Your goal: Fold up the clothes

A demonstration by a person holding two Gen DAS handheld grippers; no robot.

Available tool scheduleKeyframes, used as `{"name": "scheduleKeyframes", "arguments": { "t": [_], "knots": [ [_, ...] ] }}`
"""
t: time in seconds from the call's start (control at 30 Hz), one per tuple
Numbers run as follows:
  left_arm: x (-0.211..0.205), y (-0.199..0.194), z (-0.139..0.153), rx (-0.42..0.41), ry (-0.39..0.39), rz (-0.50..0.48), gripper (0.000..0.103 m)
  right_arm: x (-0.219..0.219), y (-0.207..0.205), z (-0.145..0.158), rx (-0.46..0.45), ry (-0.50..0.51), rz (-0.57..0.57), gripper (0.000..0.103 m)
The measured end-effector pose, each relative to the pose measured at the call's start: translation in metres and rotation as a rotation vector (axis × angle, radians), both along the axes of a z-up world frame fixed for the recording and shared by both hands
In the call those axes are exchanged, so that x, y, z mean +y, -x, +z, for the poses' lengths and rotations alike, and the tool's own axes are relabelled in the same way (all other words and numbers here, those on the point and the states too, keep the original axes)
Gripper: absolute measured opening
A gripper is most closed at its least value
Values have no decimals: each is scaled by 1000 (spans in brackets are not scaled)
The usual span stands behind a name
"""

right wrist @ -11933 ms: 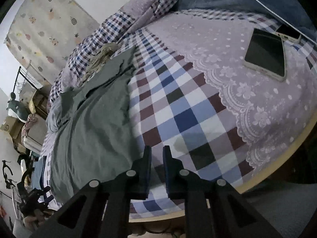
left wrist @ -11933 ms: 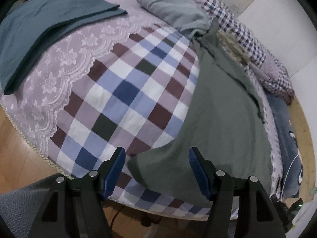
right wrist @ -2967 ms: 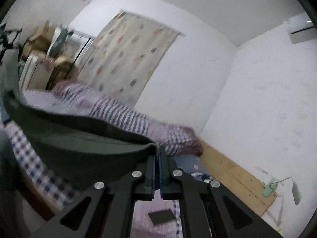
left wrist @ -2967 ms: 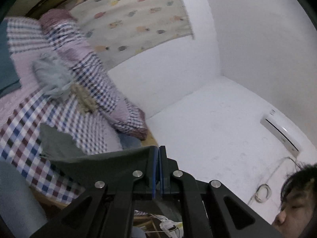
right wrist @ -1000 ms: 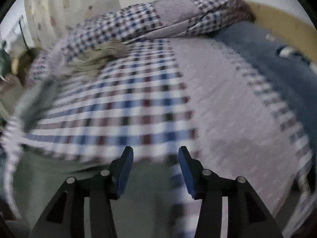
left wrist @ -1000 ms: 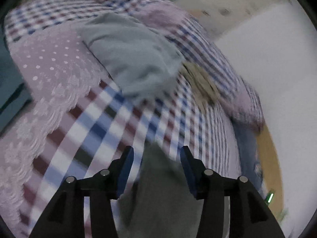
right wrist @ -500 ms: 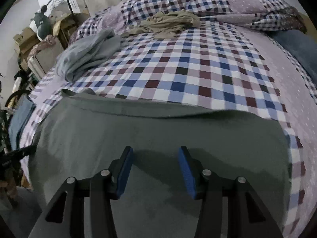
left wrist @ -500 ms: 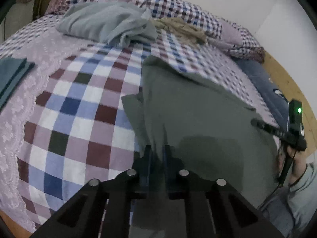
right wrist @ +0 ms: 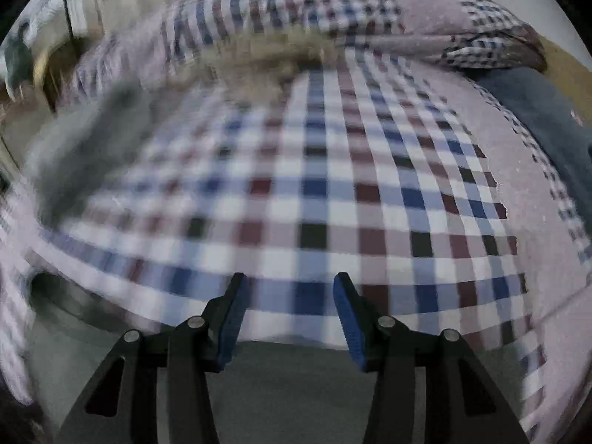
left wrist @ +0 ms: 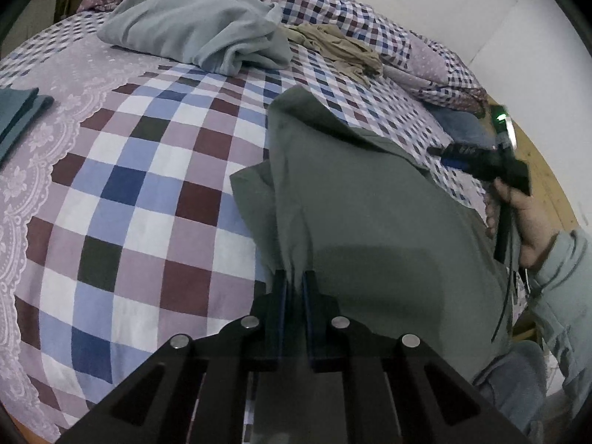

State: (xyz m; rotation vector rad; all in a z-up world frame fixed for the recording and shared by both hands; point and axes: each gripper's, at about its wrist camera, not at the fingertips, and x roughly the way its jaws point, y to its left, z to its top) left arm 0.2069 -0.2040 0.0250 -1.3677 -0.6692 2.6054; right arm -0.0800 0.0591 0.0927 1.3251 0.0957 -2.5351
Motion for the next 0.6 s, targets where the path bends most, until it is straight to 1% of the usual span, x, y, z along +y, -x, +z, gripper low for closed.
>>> {"name": "scheduleKeyframes", "arguments": {
  "t": [0.1,0.17,0.23,0.3,0.37,0.47,0.6],
  "knots": [
    [-2,1,-1,2,-24,4,8,-19,-29,12,3,62,88,51],
    [-3,1,-2,2,-37,9,8,-39,-52,12,-24,89,171,51],
    [-3,2,-2,1,-45,12,8,-61,-75,4,-73,116,241,51],
    [-3,2,-2,0,-52,14,8,-82,-96,-6,-108,114,302,51],
    [-3,2,-2,2,-55,11,7,-101,-114,-14,-105,75,360,51],
    [-5,0,-2,3,-62,4,7,-116,-122,-27,-71,-20,381,52],
    [-7,-1,-3,1,-76,-10,6,-132,-97,-34,-69,-26,343,52]
  ]
}}
